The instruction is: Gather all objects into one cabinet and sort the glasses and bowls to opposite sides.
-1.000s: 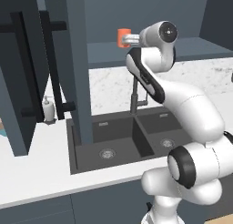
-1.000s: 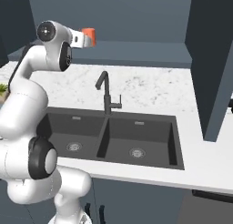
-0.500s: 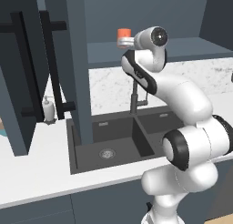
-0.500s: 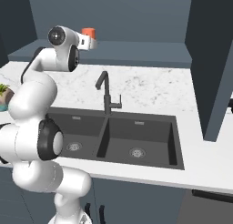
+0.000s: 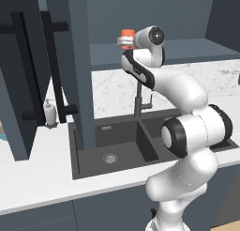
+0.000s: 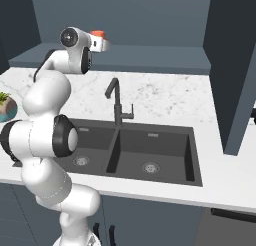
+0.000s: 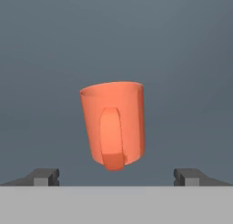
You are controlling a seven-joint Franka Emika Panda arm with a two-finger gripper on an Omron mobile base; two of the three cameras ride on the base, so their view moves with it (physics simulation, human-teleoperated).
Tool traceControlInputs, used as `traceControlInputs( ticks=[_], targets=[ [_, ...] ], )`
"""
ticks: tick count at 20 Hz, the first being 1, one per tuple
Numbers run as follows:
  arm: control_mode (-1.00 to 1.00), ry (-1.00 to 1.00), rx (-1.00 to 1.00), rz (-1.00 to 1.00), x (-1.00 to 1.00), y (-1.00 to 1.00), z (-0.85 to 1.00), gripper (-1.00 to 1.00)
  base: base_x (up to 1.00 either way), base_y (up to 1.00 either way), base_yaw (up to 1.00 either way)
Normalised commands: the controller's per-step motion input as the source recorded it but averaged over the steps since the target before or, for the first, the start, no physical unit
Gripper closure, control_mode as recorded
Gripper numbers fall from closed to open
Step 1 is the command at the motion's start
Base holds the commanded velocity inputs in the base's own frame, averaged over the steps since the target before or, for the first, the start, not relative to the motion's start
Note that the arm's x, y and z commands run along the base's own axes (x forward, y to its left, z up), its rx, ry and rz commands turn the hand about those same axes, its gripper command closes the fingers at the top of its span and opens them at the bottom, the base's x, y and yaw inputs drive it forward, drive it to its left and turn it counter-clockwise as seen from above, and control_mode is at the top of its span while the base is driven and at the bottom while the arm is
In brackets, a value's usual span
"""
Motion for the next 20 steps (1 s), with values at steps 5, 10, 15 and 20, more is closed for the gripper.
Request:
traceControlInputs(
  ticks=[5,10,15,20],
  targets=[
    [-1.0,0.01,0.0,0.0,0.36,0.11,0.0,-1.0,0.0,0.0,0.0],
    [-1.0,0.0,0.0,0.0,0.36,0.05,0.0,-1.0,0.0,0.0,0.0],
    [-1.0,0.0,0.0,0.0,0.14,0.0,0.0,-1.0,0.0,0.0,0.0],
    [-1.0,0.0,0.0,0.0,0.0,0.0,0.0,-1.0,0.0,0.0,0.0]
  ],
)
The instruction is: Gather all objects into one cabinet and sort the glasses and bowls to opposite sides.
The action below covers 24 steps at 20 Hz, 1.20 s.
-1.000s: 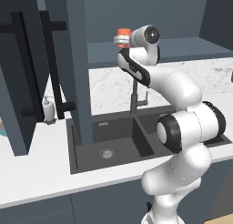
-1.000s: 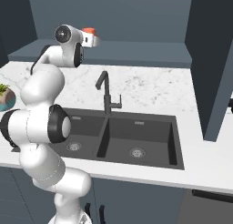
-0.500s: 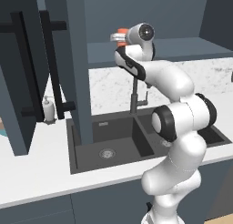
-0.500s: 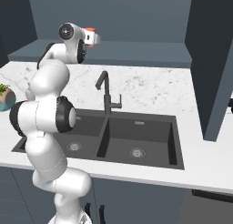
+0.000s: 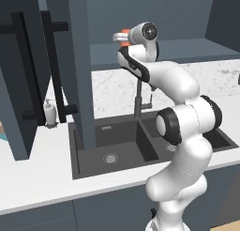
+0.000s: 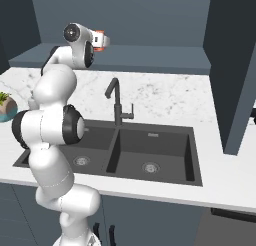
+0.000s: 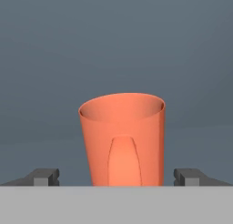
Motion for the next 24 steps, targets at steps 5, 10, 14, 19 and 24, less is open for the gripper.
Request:
traceControlInputs(
  ticks=[5,10,14,19,24],
  targets=[
    [-1.0,0.0,0.0,0.0,0.0,0.0,0.0,-1.0,0.0,0.0,0.0],
    [-1.0,0.0,0.0,0.0,0.0,0.0,0.0,1.0,0.0,0.0,0.0],
    [-1.0,0.0,0.0,0.0,0.0,0.0,0.0,1.0,0.0,0.0,0.0],
    [-1.0,0.0,0.0,0.0,-0.03,0.0,0.0,1.0,0.0,0.0,0.0],
    [-1.0,-0.07,0.0,0.0,-0.55,-0.06,0.01,1.0,0.0,0.0,0.0]
  ],
)
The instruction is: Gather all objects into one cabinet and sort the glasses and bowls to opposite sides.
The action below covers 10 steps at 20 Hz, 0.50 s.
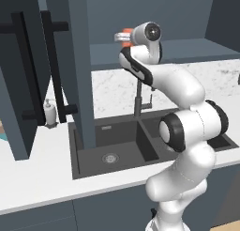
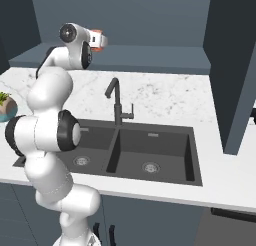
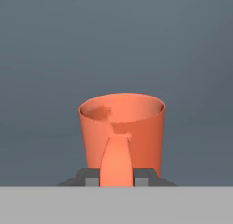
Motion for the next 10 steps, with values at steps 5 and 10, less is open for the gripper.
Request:
traceControlInputs(
  ticks=[5,10],
  targets=[
    [-1.0,-0.13,0.0,0.0,-0.89,-0.01,0.07,1.0,0.0,0.0,0.0],
    [-1.0,-0.09,0.0,0.0,-0.89,0.0,0.01,1.0,0.0,0.0,0.0]
  ],
)
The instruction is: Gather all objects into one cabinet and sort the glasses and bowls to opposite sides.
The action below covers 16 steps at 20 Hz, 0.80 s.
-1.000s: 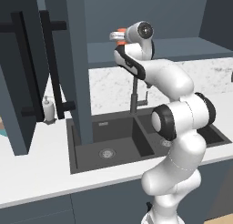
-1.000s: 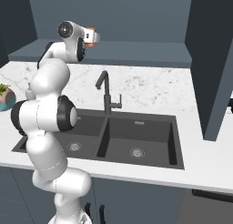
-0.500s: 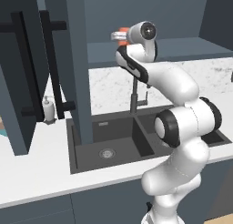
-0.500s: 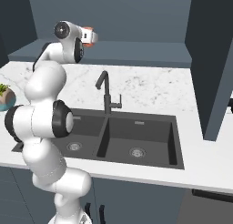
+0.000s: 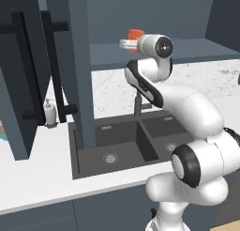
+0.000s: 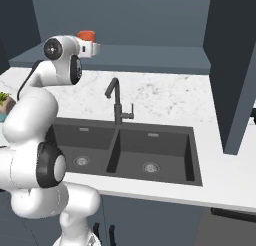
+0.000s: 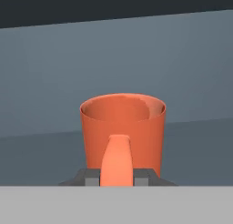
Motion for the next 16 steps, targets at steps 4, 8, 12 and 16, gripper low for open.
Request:
traceControlInputs(
  ticks=[4,8,12,16],
  targets=[
    [-1.0,-0.07,0.0,0.0,-0.91,0.0,0.0,1.0,0.0,0.0,0.0],
    [-1.0,-0.08,0.0,0.0,-1.0,-0.04,0.0,1.0,0.0,0.0,0.0],
    [-1.0,-0.02,0.0,0.0,-0.99,-0.16,0.03,1.0,0.0,0.0,0.0],
    [-1.0,0.03,-0.01,0.0,-0.82,-0.06,0.18,1.0,0.0,0.0,0.0]
  ],
)
